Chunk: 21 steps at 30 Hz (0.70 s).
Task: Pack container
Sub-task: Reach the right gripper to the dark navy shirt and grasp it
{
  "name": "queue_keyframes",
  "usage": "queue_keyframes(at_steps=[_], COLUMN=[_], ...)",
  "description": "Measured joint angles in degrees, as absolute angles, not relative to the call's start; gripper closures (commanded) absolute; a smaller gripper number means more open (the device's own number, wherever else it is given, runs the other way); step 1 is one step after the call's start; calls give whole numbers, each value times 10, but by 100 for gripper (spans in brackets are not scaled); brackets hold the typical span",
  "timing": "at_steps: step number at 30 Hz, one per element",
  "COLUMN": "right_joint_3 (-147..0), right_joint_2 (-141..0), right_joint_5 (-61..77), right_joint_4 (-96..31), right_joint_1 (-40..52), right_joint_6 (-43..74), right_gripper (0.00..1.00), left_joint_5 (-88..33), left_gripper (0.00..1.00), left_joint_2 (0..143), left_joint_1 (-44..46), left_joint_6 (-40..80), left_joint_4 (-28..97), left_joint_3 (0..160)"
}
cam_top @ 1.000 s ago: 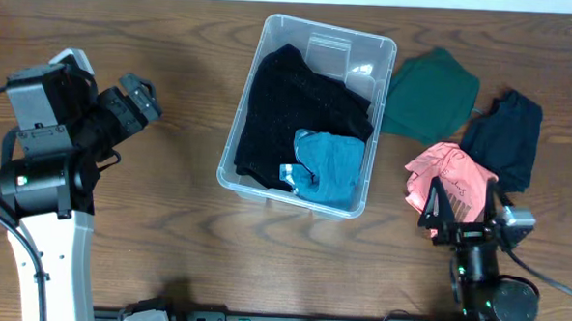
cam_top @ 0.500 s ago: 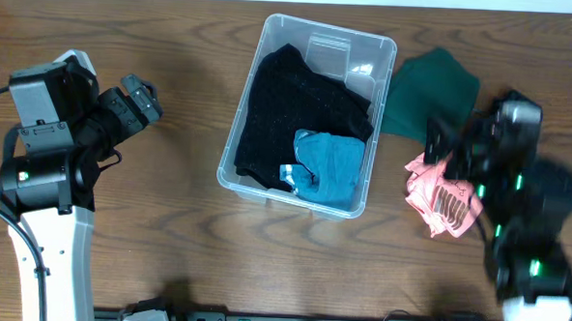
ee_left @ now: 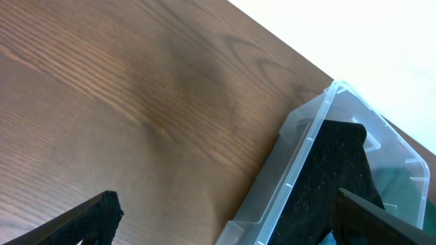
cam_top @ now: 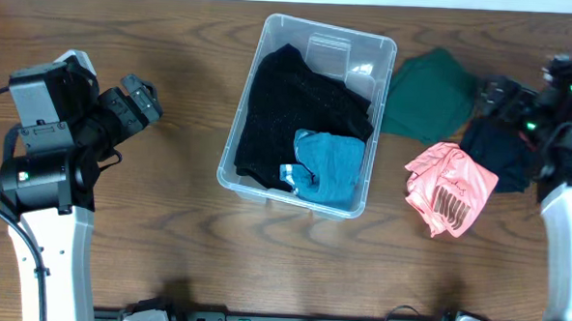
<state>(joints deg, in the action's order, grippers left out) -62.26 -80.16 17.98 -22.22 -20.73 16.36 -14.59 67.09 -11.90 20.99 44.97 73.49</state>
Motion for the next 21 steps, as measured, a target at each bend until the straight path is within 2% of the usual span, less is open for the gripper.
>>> queue_keyframes(at_steps=[8, 21], right_joint_3=[-623, -623], right_joint_2=[-909, -1094], right_joint_5=[229, 272], right_joint_4=[-212, -158], right_joint_1=[-342, -418], right_joint_6=[107, 76], right_gripper=[1, 1], left_joint_5=[-146, -146], left_gripper=[2, 2], left_joint_2=[671, 671], left_joint_1=[-119, -119], left_joint_6=[210, 210], left_joint_4=[450, 450], left_joint_3=[735, 735])
